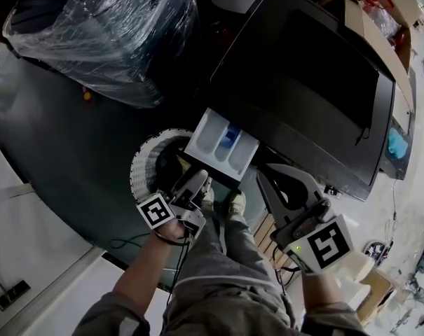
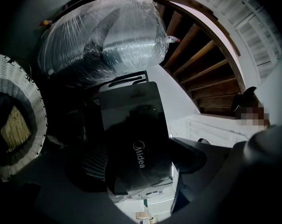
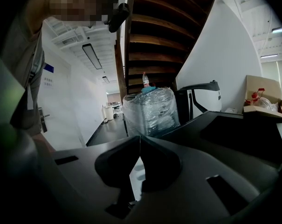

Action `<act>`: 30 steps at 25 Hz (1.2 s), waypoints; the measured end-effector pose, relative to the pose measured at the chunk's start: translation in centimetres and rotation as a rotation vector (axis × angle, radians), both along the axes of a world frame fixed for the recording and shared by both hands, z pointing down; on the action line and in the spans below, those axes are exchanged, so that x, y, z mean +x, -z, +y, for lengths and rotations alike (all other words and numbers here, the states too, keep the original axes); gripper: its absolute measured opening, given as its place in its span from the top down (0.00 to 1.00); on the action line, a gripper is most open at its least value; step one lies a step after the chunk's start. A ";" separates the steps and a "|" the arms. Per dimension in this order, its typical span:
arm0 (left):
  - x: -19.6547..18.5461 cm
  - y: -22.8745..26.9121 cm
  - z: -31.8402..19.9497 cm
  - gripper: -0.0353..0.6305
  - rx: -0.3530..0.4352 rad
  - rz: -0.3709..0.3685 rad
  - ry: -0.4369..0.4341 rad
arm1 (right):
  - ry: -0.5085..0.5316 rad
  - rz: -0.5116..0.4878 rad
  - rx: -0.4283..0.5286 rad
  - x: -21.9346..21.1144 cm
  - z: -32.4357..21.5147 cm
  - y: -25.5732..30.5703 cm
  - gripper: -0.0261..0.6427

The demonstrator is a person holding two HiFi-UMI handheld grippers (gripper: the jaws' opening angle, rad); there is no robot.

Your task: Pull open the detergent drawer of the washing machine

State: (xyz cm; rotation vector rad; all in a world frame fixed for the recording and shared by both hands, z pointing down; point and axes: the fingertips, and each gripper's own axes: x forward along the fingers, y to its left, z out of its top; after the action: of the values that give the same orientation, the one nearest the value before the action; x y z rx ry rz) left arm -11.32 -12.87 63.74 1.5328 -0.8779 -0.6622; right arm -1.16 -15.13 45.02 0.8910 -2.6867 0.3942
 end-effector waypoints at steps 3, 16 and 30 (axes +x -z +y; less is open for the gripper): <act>-0.3 -0.1 0.8 0.29 -0.009 -0.001 -0.003 | -0.006 0.011 0.011 -0.2 0.4 0.3 0.92; -0.6 0.0 1.9 0.30 -0.024 0.009 0.022 | 0.002 0.015 0.014 -0.8 1.9 0.2 0.92; -2.5 2.3 3.7 0.30 -0.078 -0.259 -0.005 | -0.014 -0.036 0.064 -1.1 2.2 5.5 0.92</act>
State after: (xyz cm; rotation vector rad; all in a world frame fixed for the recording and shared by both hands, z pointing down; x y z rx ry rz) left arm -13.80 -9.17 61.48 1.5709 -1.0808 -0.4257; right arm -2.29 -12.95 39.50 0.9301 -2.7419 0.3319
